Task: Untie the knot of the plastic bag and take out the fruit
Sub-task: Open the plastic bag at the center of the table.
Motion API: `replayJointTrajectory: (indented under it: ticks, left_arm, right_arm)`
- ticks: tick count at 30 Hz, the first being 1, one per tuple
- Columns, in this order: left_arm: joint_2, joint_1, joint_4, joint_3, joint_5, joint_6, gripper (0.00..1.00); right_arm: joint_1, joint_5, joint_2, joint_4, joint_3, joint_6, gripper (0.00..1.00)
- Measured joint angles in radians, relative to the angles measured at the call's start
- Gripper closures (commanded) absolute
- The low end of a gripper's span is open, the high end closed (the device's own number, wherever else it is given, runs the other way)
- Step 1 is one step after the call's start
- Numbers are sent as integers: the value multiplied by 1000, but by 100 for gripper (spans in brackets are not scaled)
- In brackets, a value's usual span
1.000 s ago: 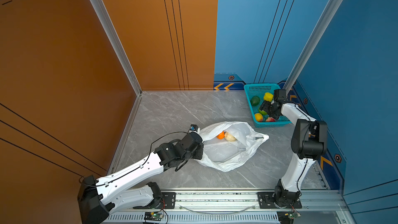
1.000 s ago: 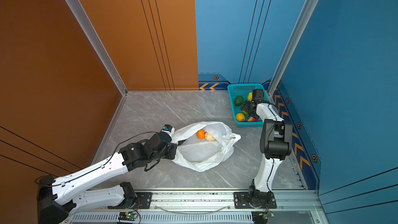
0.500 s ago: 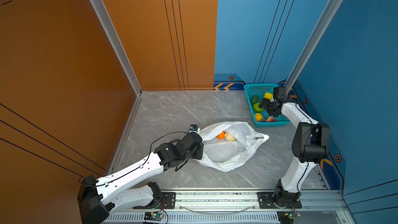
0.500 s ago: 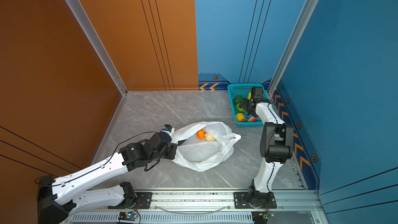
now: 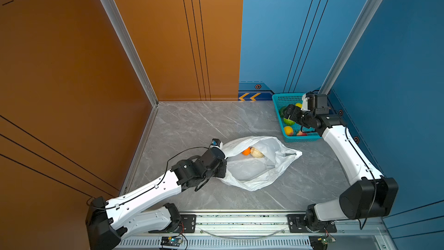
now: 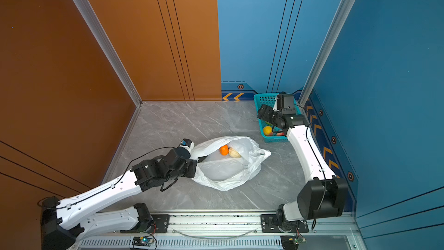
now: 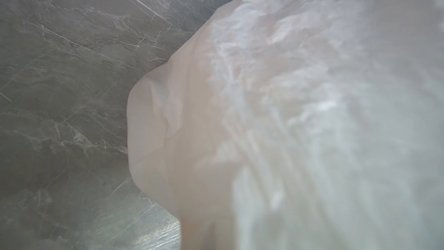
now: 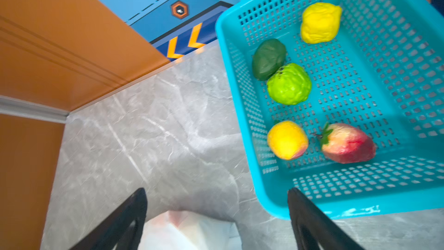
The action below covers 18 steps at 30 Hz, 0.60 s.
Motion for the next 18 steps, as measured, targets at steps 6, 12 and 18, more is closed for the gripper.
replayJointTrajectory:
  ticks: [6,12,18]
  left_arm:
    - [0,0,0,0,0,0,100]
    - [0,0,0,0,0,0,100]
    - [0,0,0,0,0,0,100]
  right_arm:
    - [201,11,-143,-101,0,6,7]
    - [470,89,-203,-154,-21,67,7]
    - [748,188,-203,-157,-83,159,7]
